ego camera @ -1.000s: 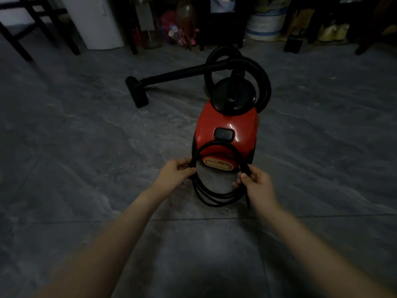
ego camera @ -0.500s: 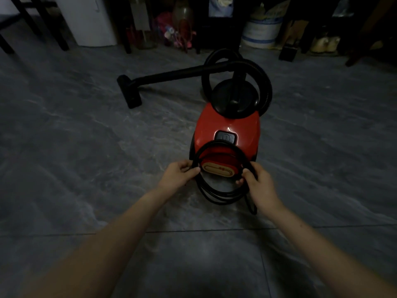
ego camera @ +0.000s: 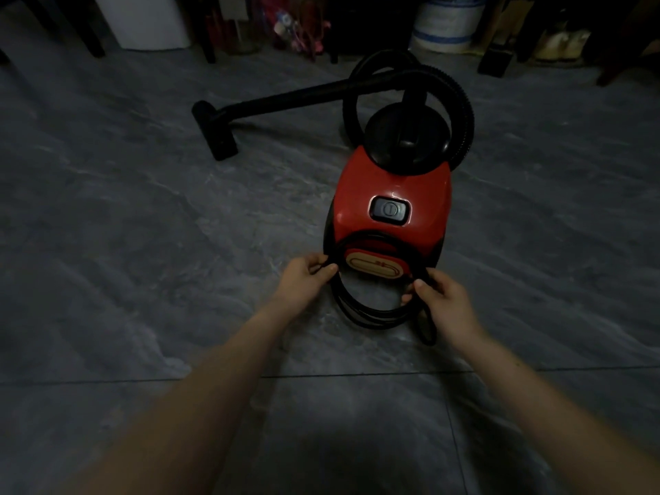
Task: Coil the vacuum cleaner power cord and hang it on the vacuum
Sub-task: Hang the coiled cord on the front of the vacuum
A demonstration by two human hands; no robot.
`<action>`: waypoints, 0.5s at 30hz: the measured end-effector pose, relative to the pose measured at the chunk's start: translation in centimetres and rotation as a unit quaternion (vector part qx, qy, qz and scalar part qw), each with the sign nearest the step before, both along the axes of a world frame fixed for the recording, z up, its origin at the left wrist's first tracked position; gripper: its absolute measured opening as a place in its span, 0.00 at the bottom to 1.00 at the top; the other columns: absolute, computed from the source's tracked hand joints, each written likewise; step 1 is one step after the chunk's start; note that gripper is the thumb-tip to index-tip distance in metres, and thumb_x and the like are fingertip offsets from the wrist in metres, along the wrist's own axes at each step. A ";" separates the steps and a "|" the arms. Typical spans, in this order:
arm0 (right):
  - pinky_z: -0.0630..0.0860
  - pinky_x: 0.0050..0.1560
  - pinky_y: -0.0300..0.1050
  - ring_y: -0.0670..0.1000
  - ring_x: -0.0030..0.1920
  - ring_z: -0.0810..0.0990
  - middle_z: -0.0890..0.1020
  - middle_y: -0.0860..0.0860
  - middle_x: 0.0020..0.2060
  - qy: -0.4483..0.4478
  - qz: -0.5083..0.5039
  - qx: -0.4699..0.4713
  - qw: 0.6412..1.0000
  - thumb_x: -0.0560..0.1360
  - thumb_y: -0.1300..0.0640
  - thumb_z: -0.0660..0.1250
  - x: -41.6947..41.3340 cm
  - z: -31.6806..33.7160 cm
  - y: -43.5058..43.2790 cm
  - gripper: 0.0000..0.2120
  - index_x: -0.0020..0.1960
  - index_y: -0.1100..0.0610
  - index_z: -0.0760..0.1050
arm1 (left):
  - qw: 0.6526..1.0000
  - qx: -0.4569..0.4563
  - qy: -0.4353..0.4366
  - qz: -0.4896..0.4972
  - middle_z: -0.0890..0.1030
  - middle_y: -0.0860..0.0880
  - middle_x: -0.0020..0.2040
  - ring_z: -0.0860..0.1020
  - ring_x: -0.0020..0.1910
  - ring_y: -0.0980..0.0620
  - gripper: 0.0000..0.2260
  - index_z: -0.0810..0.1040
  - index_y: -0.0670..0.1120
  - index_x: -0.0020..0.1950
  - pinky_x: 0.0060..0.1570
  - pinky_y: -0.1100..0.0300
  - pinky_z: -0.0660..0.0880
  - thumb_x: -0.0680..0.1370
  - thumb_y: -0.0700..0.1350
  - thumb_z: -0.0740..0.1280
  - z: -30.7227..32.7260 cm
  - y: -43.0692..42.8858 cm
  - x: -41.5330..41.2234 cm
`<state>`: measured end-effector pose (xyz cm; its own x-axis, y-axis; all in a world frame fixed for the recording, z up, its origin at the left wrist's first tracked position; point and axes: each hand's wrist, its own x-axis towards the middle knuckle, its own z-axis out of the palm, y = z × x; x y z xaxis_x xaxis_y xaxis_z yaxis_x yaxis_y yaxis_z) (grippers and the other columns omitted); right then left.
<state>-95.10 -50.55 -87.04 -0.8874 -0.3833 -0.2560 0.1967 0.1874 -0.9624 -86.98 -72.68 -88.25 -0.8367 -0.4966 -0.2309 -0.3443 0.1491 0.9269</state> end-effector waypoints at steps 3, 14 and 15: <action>0.80 0.35 0.37 0.43 0.31 0.82 0.78 0.55 0.39 -0.021 -0.004 0.003 1.000 0.80 0.66 0.59 -0.4 -0.3 0.1 0.08 0.51 0.60 0.76 | 1.000 -0.005 -0.003 0.007 0.80 0.46 0.43 0.78 0.38 0.59 0.09 0.79 0.36 0.55 0.42 0.69 0.74 0.78 0.40 0.66 -0.2 0.4 -0.3; 0.78 0.27 0.37 0.45 0.25 0.80 0.77 0.57 0.34 -0.116 -0.040 0.032 0.992 0.80 0.66 0.60 -0.4 -0.3 -0.5 0.06 0.48 0.68 0.75 | 0.995 0.064 -0.070 -0.006 0.72 0.54 0.21 0.69 0.19 0.62 0.05 0.75 0.41 0.46 0.22 0.69 0.68 0.80 0.37 0.61 -0.4 0.9 -0.8; 0.77 0.26 0.36 0.45 0.25 0.80 0.77 0.57 0.34 -0.107 -0.039 0.050 0.992 0.80 0.66 0.61 -0.2 -0.3 -0.4 0.06 0.48 0.67 0.75 | 0.996 0.053 -0.069 -0.007 0.73 0.54 0.22 0.70 0.17 0.63 0.04 0.75 0.42 0.48 0.21 0.71 0.67 0.80 0.37 0.61 -0.4 1.2 -0.6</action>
<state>-95.32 -50.97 -87.31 -0.8340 -0.2797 -0.4756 0.4129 0.2553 -0.8742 -87.56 -71.47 -88.64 -0.8004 -0.4511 -0.3949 -0.4680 0.0585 0.8818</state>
